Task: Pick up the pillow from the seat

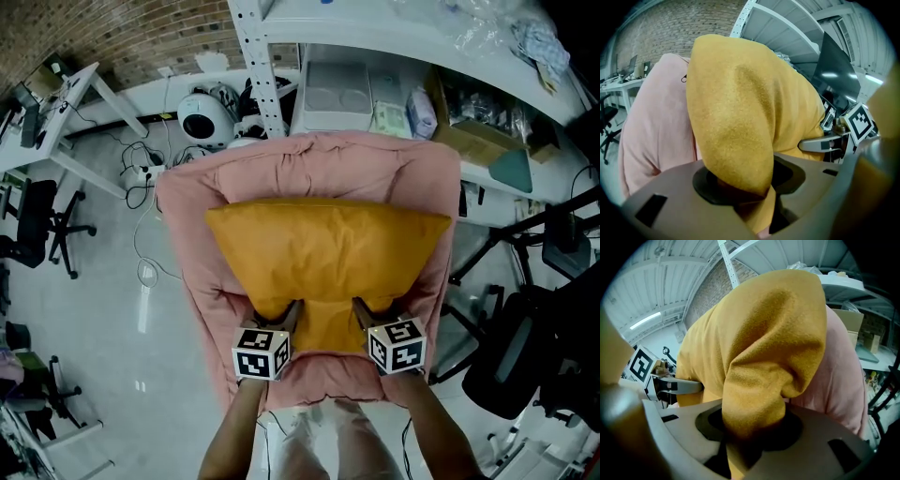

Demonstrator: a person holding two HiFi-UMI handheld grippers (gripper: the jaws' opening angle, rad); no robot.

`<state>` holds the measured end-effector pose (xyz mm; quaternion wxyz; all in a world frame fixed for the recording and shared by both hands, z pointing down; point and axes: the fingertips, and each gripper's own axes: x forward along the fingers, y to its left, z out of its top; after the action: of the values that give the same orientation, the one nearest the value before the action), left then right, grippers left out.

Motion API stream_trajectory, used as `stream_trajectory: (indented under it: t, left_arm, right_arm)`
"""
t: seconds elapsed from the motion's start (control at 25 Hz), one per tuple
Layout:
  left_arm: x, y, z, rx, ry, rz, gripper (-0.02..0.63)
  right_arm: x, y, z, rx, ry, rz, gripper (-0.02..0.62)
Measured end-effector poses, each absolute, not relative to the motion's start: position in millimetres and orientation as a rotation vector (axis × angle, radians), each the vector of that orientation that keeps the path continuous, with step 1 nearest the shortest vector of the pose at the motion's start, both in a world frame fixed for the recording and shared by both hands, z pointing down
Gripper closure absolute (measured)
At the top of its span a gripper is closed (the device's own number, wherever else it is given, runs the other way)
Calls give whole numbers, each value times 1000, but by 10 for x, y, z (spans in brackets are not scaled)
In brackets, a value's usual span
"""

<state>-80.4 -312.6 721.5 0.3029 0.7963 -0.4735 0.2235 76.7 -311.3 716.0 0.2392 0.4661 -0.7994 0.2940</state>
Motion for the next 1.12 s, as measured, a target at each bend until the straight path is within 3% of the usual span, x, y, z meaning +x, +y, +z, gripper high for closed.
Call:
stream_trajectory:
  t: [1.12]
  left_arm:
    - [-880, -2504, 5678, 2247, -1314, 484, 411]
  right_arm:
    - [684, -2505, 5627, 1336, -2287, 626, 423]
